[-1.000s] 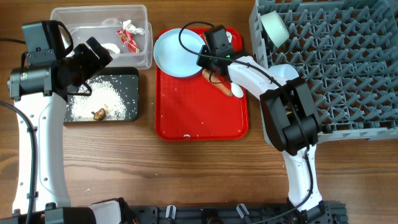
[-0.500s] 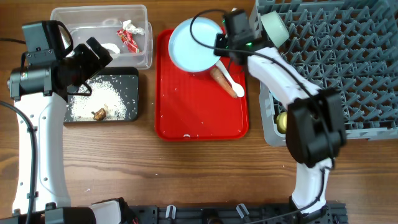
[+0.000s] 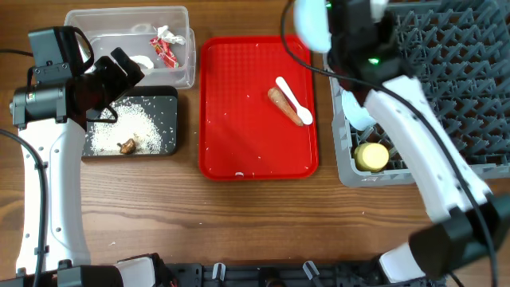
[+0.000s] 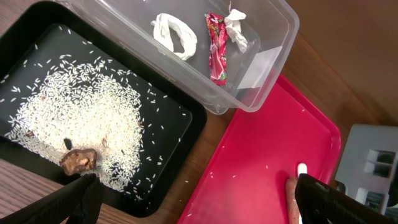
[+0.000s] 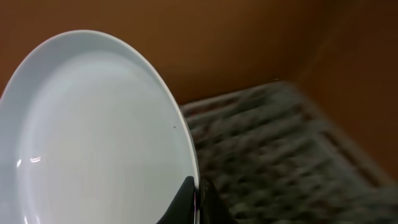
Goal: Sort waste into correct bins and load items into the dishwasher rack
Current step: 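Lift the plate right and stand it upright in the rack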
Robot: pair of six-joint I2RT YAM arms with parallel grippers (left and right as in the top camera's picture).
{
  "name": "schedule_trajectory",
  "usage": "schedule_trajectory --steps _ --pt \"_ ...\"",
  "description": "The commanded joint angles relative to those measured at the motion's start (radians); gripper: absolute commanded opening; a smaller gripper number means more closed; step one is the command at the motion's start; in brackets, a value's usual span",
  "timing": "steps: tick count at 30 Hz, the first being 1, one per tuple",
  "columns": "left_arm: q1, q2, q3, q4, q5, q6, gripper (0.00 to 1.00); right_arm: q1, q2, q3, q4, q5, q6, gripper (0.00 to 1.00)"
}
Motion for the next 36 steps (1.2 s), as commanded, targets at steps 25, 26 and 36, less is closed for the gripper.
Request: schedule_trajectory --steps 25,26,36 --pt "0.004 0.007 0.003 0.000 -0.002 -0.009 1.00 -0.288 0.267 0.000 0.294 0.001 -0.946 0.04" --pt "0.004 0.007 0.003 0.000 -0.002 -0.009 1.00 -0.288 0.267 0.000 0.292 -0.008 -0.946 0.05" --pt "0.004 0.007 0.003 0.000 -0.002 -0.009 1.00 -0.288 0.266 0.000 0.140 -0.218 -0.829 0.90"
